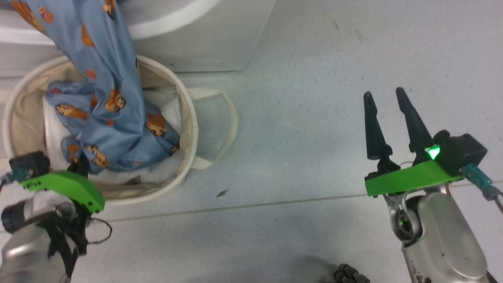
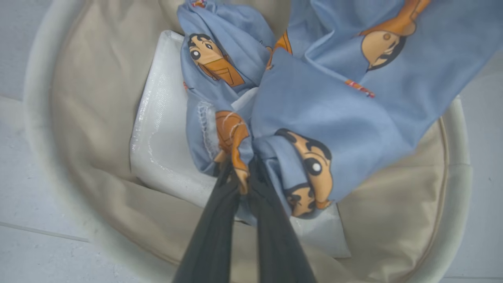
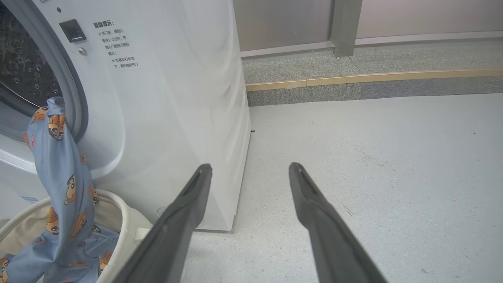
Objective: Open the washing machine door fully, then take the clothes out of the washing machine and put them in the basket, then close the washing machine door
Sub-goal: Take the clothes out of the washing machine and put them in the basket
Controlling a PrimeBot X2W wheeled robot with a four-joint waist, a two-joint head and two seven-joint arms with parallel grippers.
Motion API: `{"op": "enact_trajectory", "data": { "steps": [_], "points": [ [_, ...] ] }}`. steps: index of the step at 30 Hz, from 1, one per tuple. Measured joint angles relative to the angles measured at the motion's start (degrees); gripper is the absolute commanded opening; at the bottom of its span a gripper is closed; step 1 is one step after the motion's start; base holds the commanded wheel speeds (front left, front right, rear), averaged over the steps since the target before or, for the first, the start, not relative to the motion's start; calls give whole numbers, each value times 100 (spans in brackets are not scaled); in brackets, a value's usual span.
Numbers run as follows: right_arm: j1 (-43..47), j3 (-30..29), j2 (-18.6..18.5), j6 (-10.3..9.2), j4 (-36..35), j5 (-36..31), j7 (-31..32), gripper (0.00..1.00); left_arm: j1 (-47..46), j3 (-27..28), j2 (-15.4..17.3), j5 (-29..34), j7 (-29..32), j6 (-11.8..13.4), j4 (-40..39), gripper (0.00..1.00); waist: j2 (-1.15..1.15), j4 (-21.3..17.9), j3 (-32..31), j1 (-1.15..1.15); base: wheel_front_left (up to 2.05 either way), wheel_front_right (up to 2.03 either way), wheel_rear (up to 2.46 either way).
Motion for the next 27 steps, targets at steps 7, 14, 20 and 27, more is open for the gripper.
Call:
{"op": "enact_trajectory", "data": {
  "steps": [7,14,20,27],
  "points": [
    [-127,-20,1,0,-89,-1,0,100,-159,-4,-1,2,-4,35,75,5,0,-1,268,0,0,0,0],
    [-130,-35,9,0,-93,0,0,100,-153,-3,-2,-4,-20,64,93,100,0,-13,218,0,0,0,0],
    [-129,-37,11,0,-51,1,0,100,-133,-46,-1,31,-87,88,97,100,0,10,17,0,0,0,0],
    [-113,15,11,0,129,8,0,100,-1,-48,43,237,-172,85,-73,100,0,72,-423,0,0,0,0]
  ]
}}
